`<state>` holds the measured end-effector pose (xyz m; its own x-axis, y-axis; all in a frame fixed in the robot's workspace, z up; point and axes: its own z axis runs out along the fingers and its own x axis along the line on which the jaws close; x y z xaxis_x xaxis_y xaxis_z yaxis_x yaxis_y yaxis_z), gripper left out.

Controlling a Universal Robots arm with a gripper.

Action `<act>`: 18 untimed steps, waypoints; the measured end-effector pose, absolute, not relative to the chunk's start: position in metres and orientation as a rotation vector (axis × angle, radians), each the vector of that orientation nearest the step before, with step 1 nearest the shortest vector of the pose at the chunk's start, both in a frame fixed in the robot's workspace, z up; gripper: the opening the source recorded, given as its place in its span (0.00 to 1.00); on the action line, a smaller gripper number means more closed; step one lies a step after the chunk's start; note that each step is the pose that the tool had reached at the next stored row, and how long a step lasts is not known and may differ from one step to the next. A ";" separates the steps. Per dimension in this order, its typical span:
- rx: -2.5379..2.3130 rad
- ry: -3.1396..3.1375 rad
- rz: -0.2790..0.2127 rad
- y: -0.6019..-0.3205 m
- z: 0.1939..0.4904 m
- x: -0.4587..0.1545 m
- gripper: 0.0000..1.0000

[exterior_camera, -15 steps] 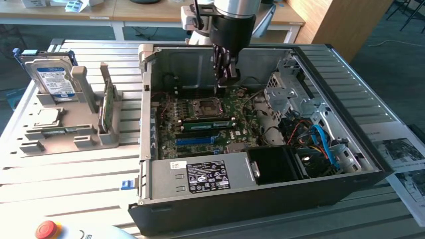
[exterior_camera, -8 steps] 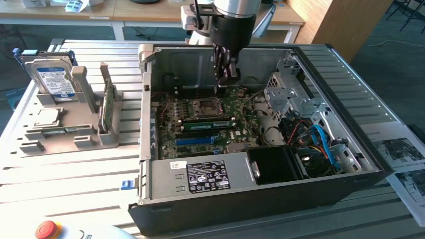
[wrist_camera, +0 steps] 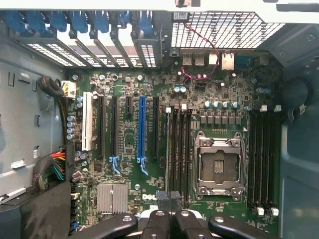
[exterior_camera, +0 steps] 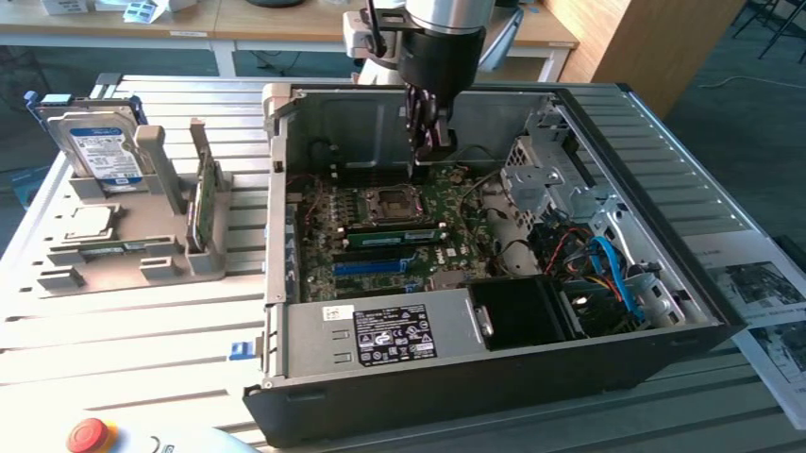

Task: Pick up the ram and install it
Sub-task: 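Press down the ram until it locks into place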

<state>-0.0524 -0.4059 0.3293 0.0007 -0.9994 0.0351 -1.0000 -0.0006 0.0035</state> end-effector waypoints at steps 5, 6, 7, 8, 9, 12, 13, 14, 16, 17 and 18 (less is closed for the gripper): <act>2.204 -2.204 0.035 -0.406 0.329 -0.052 0.10; 2.204 -2.206 0.035 -0.406 0.329 -0.052 0.10; 2.205 -2.206 0.035 -0.406 0.329 -0.052 0.10; 2.205 -2.207 0.035 -0.406 0.329 -0.052 0.10; 2.205 -2.207 0.035 -0.406 0.329 -0.052 0.10; 2.205 -2.207 0.035 -0.406 0.329 -0.052 0.10; 2.205 -2.207 0.035 -0.406 0.329 -0.052 0.10; 2.205 -2.207 0.035 -0.406 0.329 -0.052 0.10; 2.205 -2.207 0.035 -0.406 0.329 -0.052 0.10; 2.205 -2.207 0.035 -0.406 0.329 -0.052 0.10; 2.205 -2.207 0.035 -0.406 0.329 -0.052 0.10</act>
